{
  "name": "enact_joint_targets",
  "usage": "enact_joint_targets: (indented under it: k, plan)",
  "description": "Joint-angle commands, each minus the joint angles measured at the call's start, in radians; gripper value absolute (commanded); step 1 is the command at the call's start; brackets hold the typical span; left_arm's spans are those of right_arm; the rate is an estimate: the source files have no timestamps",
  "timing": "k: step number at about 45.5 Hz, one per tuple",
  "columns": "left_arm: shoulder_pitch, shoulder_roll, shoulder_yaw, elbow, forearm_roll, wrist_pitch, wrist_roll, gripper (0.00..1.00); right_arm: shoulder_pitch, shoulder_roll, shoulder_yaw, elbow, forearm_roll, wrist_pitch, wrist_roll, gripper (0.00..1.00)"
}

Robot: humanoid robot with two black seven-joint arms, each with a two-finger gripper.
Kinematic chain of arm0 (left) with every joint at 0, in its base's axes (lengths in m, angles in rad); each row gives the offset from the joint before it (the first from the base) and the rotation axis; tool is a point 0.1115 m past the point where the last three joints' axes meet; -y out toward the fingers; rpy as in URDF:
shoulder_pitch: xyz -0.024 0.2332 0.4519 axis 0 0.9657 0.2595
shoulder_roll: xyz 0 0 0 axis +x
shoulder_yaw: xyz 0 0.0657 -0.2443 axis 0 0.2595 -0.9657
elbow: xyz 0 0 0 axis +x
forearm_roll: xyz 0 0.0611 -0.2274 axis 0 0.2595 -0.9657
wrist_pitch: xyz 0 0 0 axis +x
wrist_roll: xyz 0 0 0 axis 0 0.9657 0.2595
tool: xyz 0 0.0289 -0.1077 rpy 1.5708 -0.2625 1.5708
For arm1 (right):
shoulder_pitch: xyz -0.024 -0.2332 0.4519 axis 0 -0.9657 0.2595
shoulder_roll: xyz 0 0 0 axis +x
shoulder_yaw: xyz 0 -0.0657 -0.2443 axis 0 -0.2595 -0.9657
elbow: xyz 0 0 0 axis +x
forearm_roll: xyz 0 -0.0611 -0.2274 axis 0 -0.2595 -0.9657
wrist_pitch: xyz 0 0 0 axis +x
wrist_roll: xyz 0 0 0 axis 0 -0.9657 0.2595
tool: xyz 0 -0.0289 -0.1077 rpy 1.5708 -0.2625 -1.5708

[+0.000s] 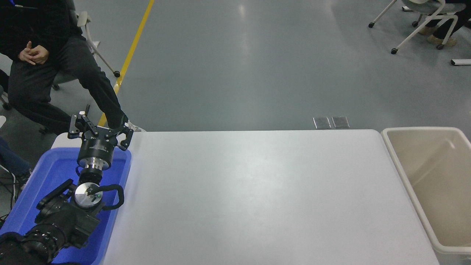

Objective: Pick up paper ball place in dustbin

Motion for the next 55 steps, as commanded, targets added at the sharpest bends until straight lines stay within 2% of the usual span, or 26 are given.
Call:
enact_joint_targets:
  k: [1, 6, 13, 21, 30, 48, 55]
  plan:
    - [0.0, 0.0, 0.0, 0.0, 0.0, 0.0, 0.001, 0.99, -0.223, 0.18, 0.01, -0.269, 0.417, -0.282, -0.001, 0.0]
    - [0.0, 0.0, 0.0, 0.002, 0.0, 0.0, 0.0, 0.99, -0.327, 0.237, 0.056, -0.333, 0.54, -0.383, -0.001, 0.0]
    - [0.0, 0.0, 0.0, 0.0, 0.0, 0.0, -0.001, 0.99, -0.507, 0.297, 0.218, -0.396, 0.623, -0.509, -0.001, 0.0]
    - [0.0, 0.0, 0.001, 0.0, 0.0, 0.0, -0.001, 0.99, -0.699, 0.411, 0.415, -0.511, 0.64, -0.596, -0.004, 0.0]
    - [0.0, 0.0, 0.002, 0.002, 0.0, 0.002, -0.001, 0.99, -0.803, 0.475, 0.573, -0.548, 0.67, -0.661, -0.007, 0.0]
    - [0.0, 0.0, 0.002, 0.002, -0.001, 0.002, -0.001, 0.99, -0.955, 0.609, 0.666, -0.597, 0.738, -0.696, -0.074, 0.0]
    - [0.0, 0.0, 0.002, 0.002, -0.001, 0.003, -0.001, 0.99, -1.01, 0.636, 0.709, -0.597, 0.741, -0.696, -0.08, 0.0]
